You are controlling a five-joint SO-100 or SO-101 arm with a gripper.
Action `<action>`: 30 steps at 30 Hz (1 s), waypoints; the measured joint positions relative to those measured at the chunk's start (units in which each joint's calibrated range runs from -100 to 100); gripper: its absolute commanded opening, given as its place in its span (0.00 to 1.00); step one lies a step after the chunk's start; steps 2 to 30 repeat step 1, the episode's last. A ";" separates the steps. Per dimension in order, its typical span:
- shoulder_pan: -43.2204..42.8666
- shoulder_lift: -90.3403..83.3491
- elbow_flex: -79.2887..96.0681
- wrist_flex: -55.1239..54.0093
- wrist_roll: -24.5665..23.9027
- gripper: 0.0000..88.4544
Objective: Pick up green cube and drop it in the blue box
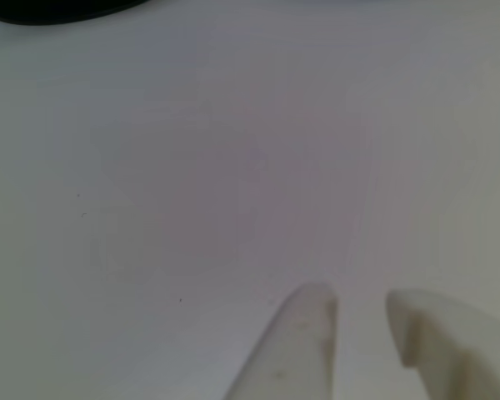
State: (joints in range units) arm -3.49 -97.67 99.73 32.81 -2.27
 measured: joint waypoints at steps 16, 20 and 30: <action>0.00 0.00 0.00 0.00 0.00 0.02; 0.00 0.00 0.00 0.00 0.00 0.02; 0.00 0.00 0.00 0.00 0.00 0.02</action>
